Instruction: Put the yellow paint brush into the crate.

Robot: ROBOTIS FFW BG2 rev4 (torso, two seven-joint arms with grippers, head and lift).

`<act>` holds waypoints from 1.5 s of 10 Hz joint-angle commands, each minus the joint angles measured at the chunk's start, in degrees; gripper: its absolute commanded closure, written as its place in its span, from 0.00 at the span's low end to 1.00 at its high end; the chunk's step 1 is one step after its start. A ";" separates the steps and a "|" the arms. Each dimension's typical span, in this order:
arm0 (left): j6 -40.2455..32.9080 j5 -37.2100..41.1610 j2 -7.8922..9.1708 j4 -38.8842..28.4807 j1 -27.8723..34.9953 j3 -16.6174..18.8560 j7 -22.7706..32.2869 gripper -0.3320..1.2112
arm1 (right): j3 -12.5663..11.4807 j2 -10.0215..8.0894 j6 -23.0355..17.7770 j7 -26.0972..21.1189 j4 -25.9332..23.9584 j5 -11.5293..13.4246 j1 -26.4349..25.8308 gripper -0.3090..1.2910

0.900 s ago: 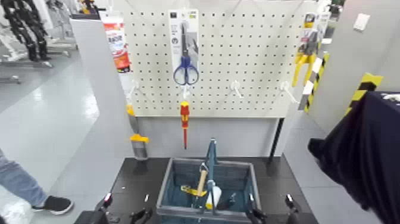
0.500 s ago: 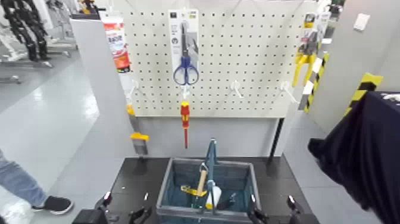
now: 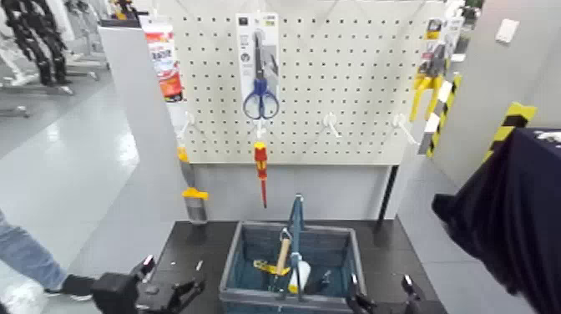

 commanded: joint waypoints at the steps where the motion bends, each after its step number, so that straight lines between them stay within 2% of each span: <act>1: 4.40 0.82 0.31 1.55 -4.72 4.81 -5.27 0.28 | 0.03 0.00 0.00 0.00 0.11 0.00 0.06 0.28; 2: 6.51 1.61 1.01 2.43 -6.74 6.48 -7.29 0.28 | 0.12 0.09 0.00 0.00 0.20 0.00 0.06 0.28; 5: 8.97 2.57 4.53 6.03 -13.33 5.86 -10.63 0.28 | 0.38 0.09 0.00 0.00 0.37 0.00 -0.02 0.28; 7: 9.41 2.57 6.64 8.23 -17.11 4.45 -12.30 0.28 | 0.47 0.09 0.00 0.00 0.46 0.00 -0.11 0.28; 11: 9.23 3.10 9.54 14.91 -23.26 1.91 -15.03 0.28 | 0.64 0.09 0.00 0.00 0.64 -0.09 -0.29 0.28; 15: 7.91 6.00 11.73 22.20 -29.41 -2.66 -17.66 0.28 | 0.82 0.18 0.17 0.00 0.81 -0.09 -0.46 0.28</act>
